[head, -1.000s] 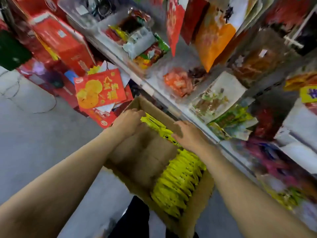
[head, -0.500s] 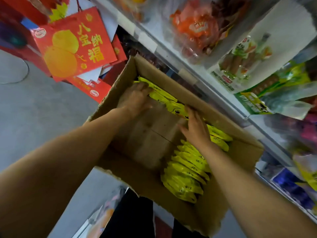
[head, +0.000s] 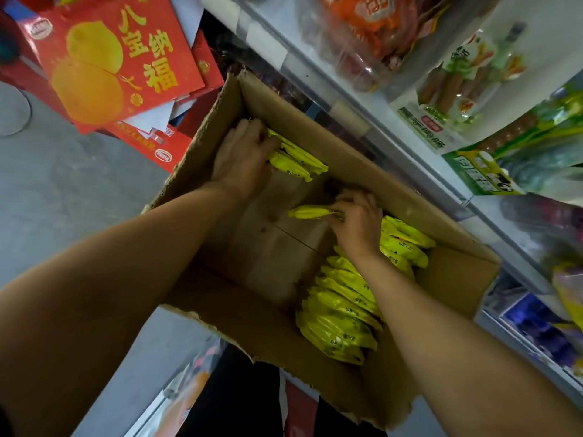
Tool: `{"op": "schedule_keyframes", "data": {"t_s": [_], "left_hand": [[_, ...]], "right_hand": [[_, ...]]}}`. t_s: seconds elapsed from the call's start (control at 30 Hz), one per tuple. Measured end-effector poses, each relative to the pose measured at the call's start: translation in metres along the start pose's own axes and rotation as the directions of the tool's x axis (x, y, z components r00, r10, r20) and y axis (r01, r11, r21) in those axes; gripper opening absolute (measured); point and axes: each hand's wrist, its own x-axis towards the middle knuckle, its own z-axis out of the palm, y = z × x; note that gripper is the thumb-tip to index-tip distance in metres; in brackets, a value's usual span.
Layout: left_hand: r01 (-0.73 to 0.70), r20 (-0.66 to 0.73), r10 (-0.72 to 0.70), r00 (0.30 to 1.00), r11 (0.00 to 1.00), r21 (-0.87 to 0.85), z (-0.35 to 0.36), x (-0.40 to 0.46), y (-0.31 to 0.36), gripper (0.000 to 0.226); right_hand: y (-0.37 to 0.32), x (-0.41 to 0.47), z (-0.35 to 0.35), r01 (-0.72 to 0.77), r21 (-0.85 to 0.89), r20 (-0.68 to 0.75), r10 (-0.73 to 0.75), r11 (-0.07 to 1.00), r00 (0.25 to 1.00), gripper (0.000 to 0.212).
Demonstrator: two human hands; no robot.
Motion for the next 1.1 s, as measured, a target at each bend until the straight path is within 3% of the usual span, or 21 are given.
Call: {"op": "schedule_keyframes", "data": {"t_s": [0.1, 0.2, 0.27, 0.37, 0.47, 0.57, 0.87, 1.1], "left_hand": [[-0.086, 0.002, 0.086, 0.996, 0.991, 0.103, 0.0, -0.001, 0.002, 0.025], [-0.09, 0.023, 0.089, 0.996, 0.995, 0.051, -0.002, -0.007, 0.001, 0.027], [-0.036, 0.079, 0.04, 0.996, 0.998, -0.052, -0.006, -0.013, 0.004, 0.026], [0.087, 0.135, -0.042, 0.99, 0.933, -0.349, -0.018, -0.031, 0.016, 0.022], [0.239, 0.164, -0.178, 0.97, 0.816, -0.526, -0.032, -0.051, 0.039, 0.021], [0.261, 0.162, -0.207, 0.965, 0.813, -0.52, -0.044, -0.062, 0.061, 0.02], [0.257, 0.206, -0.166, 0.964, 0.773, -0.58, -0.03, -0.057, 0.003, 0.031], [0.261, 0.3, -0.1, 0.949, 0.782, -0.565, -0.008, -0.041, -0.044, 0.031]], "right_hand": [[0.002, -0.004, -0.007, -0.016, 0.276, 0.114, -0.016, 0.961, 0.993, 0.017], [-0.001, -0.014, -0.018, -0.094, 0.377, 0.189, 0.023, 0.921, 0.982, 0.02], [-0.005, -0.023, -0.026, -0.084, 0.409, 0.163, 0.018, 0.909, 0.986, 0.019], [-0.007, -0.04, -0.042, -0.087, 0.467, 0.125, 0.031, 0.88, 0.992, 0.018], [-0.007, -0.062, -0.061, -0.07, 0.441, 0.109, 0.024, 0.895, 0.994, 0.018], [0.001, -0.079, -0.075, -0.05, 0.374, 0.076, 0.023, 0.926, 0.997, 0.022], [0.039, -0.062, -0.083, -0.056, 0.24, 0.091, 0.035, 0.969, 0.995, 0.019], [0.02, -0.019, -0.066, -0.052, 0.241, 0.093, 0.03, 0.969, 0.995, 0.02]]}}
